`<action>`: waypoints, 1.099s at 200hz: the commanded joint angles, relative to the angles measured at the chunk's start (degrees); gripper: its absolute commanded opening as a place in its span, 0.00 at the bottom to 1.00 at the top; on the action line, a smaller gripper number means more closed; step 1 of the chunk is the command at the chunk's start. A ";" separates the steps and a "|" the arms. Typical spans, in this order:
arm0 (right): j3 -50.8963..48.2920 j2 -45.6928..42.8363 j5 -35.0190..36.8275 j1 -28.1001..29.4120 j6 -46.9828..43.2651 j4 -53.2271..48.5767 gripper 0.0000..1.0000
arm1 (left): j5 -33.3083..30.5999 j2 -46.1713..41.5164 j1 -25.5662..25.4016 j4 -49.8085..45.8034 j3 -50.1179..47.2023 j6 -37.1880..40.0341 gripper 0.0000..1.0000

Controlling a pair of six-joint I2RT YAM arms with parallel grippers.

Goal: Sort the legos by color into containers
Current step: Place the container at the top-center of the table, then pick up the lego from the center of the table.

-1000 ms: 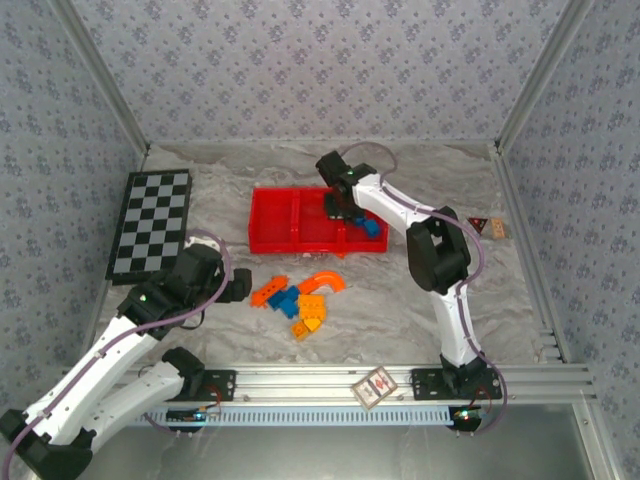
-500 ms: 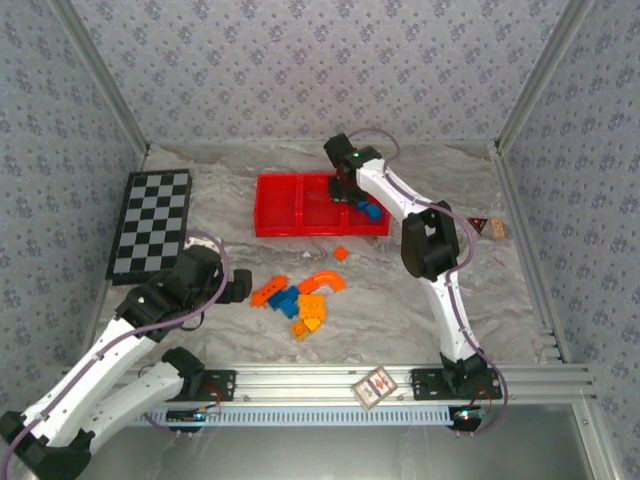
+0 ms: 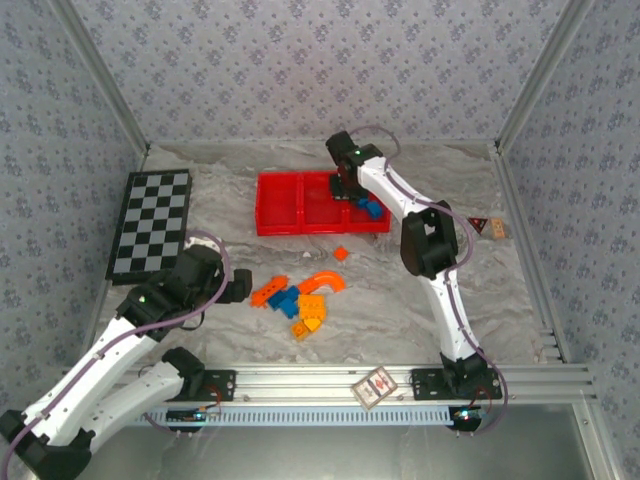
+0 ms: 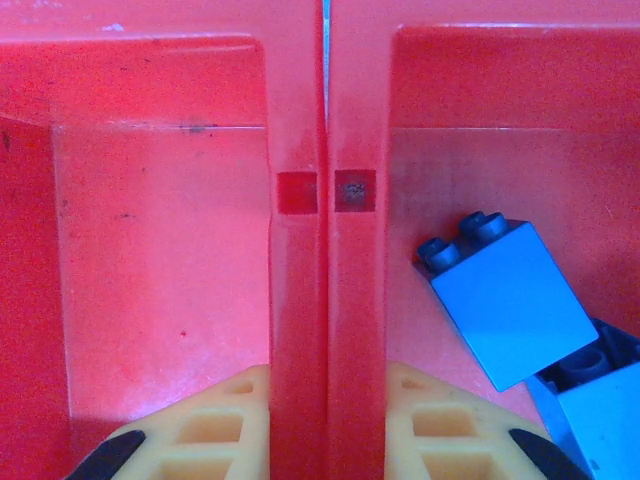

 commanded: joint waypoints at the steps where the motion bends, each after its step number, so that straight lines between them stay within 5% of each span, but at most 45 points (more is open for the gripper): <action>1: -0.90 0.06 -3.32 1.49 -0.64 -4.23 0.19 | -1.19 0.15 -0.36 0.17 0.21 -0.05 1.00; 95: -6.16 -9.22 0.12 2.64 1.11 -5.08 0.58 | -0.99 -0.01 -0.37 0.14 0.31 0.04 1.00; 166: -17.40 -20.72 4.08 4.64 2.37 -1.20 0.59 | -0.77 -0.14 -0.38 0.17 0.23 0.04 1.00; 220: -35.71 -28.87 -0.47 9.11 -9.96 8.16 0.62 | -0.69 -0.26 -0.38 0.21 0.21 0.08 1.00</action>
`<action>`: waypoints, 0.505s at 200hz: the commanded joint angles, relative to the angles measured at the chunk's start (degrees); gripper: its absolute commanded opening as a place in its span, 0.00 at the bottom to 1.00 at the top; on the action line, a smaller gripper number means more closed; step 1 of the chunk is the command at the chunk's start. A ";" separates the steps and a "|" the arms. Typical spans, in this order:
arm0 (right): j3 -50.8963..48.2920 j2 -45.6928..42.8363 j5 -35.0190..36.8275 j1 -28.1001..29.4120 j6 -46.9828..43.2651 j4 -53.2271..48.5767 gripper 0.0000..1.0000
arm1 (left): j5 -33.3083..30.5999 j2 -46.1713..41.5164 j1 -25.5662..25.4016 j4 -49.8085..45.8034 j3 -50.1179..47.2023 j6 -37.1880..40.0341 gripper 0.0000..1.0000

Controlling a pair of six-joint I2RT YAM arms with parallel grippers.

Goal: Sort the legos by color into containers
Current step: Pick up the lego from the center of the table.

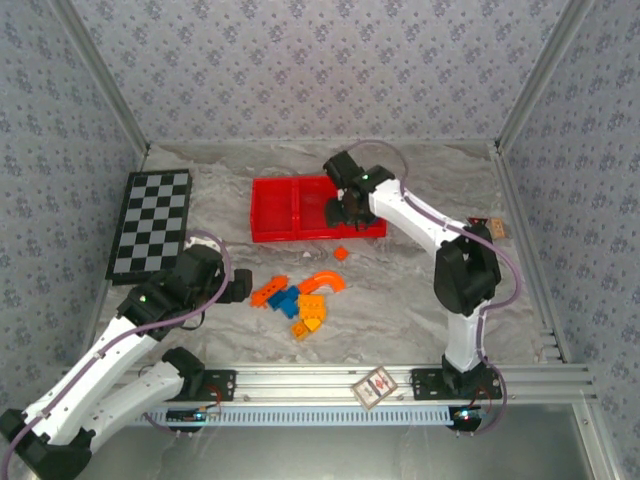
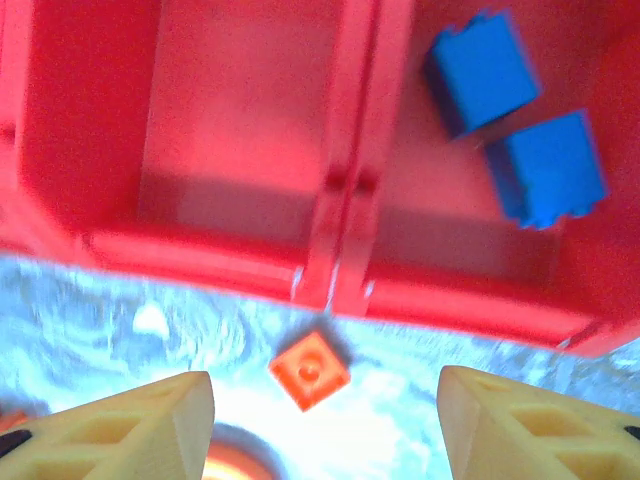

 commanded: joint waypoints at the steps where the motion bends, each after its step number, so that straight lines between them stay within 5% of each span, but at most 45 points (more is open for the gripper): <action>1: -4.60 -1.69 -1.37 1.28 -6.97 2.99 0.62 | -0.69 -0.52 -0.38 0.21 0.17 0.06 0.99; 101: -6.67 6.88 -1.78 1.35 -16.14 4.47 0.62 | -1.85 0.38 -0.38 -0.68 0.58 -0.58 1.00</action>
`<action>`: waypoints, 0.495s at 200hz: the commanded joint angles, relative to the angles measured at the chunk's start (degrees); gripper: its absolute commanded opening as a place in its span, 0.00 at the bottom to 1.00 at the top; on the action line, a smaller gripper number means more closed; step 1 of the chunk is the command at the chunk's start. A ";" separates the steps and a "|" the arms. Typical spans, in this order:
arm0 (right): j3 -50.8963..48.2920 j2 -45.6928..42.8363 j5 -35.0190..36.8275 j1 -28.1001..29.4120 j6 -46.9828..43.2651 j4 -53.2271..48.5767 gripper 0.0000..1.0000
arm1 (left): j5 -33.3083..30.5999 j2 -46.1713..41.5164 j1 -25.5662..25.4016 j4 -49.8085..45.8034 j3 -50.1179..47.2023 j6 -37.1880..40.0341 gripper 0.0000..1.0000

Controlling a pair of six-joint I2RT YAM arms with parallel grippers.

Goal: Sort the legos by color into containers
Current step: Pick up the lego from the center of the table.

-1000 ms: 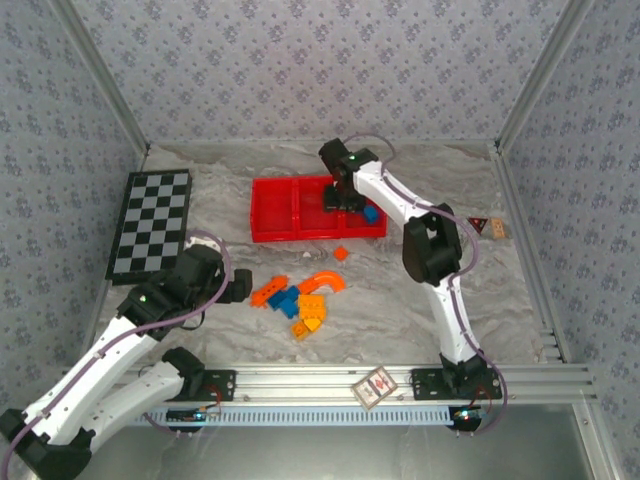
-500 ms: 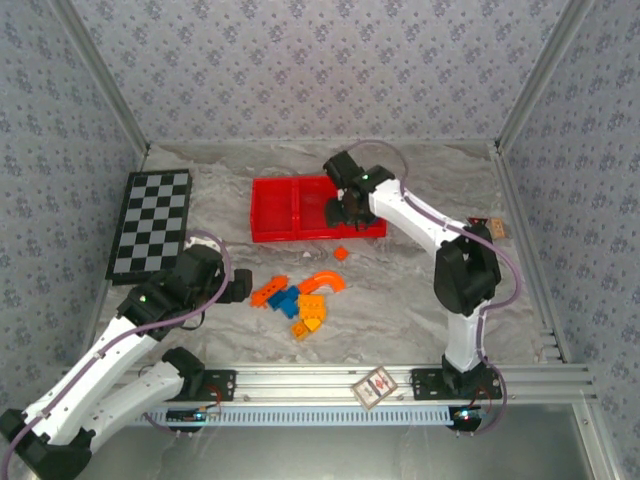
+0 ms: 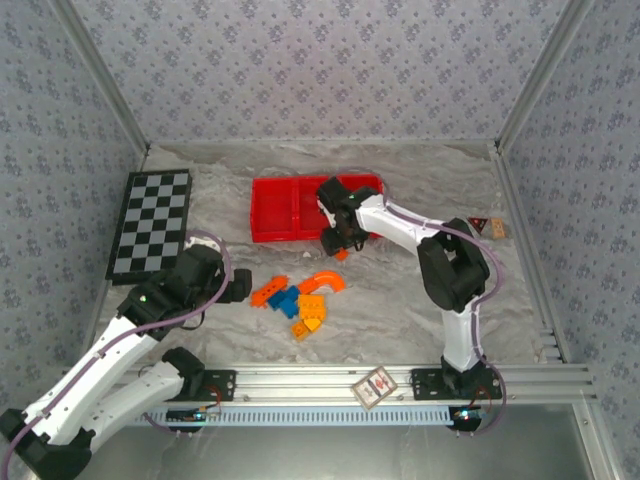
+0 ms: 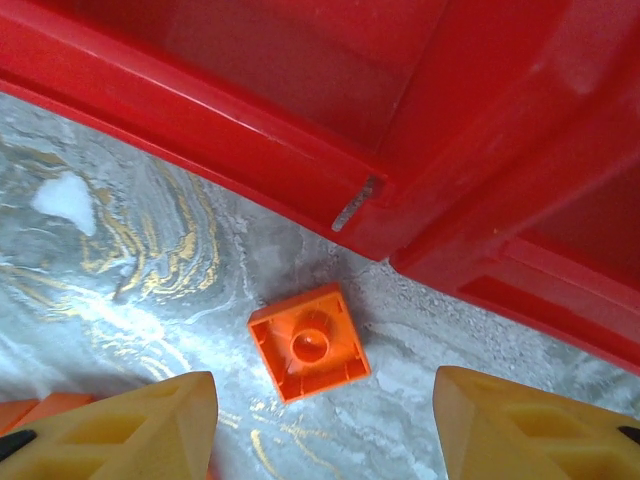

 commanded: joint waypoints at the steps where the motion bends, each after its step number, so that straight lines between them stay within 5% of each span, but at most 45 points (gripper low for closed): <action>1: 0.43 2.11 -0.44 -0.46 -3.08 0.69 0.62 | -1.39 0.34 -0.38 -0.65 0.58 -0.55 1.00; 99: 0.88 5.43 -0.23 0.20 -6.01 1.36 0.59 | -1.40 2.10 -0.38 -1.00 0.84 -0.55 1.00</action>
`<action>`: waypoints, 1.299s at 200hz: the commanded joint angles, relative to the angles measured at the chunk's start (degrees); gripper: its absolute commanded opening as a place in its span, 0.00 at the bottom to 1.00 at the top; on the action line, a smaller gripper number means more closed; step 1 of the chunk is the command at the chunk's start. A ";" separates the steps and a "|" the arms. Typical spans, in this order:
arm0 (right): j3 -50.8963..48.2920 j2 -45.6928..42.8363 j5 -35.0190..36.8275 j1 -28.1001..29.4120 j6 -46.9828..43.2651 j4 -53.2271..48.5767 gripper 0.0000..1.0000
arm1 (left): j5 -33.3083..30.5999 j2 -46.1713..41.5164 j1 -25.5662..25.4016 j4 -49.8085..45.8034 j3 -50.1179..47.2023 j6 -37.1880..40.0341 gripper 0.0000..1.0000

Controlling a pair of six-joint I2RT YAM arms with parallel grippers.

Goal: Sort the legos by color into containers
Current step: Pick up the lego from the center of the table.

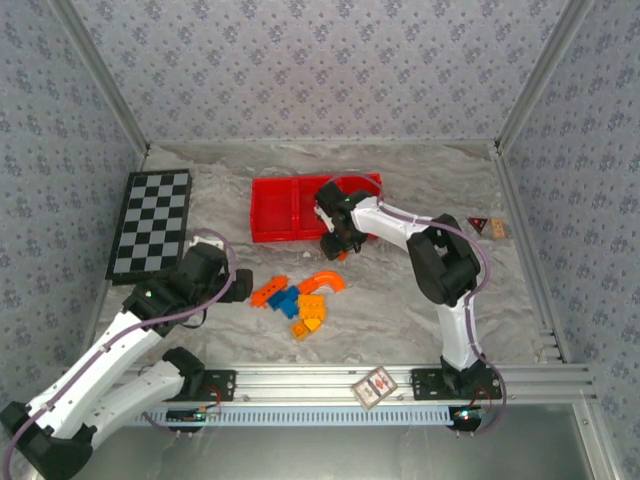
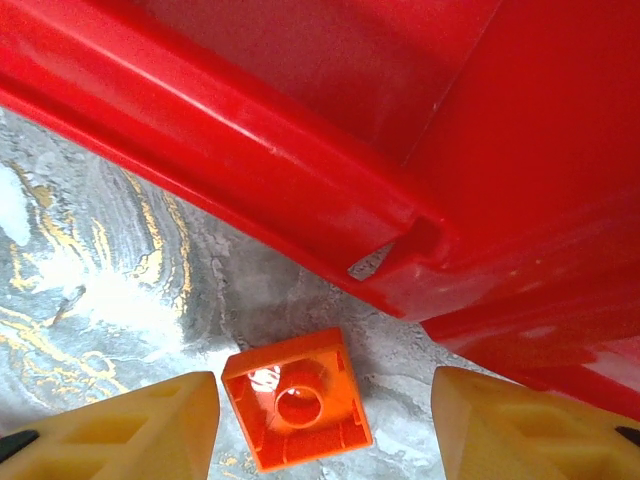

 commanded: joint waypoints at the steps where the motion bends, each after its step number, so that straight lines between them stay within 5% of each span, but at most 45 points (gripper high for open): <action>1: 0.79 1.80 -0.12 0.41 -1.46 -0.42 0.59 | -1.02 -0.16 -0.38 -0.75 0.84 -0.55 0.99; 175: 2.00 3.11 4.04 4.07 -0.01 -3.69 0.33 | -0.69 -0.66 -0.43 -0.52 0.75 -0.47 1.00; 260: 18.98 -0.46 5.89 4.20 4.02 -9.38 0.30 | -0.43 -1.85 -0.47 -0.27 0.58 -0.47 1.00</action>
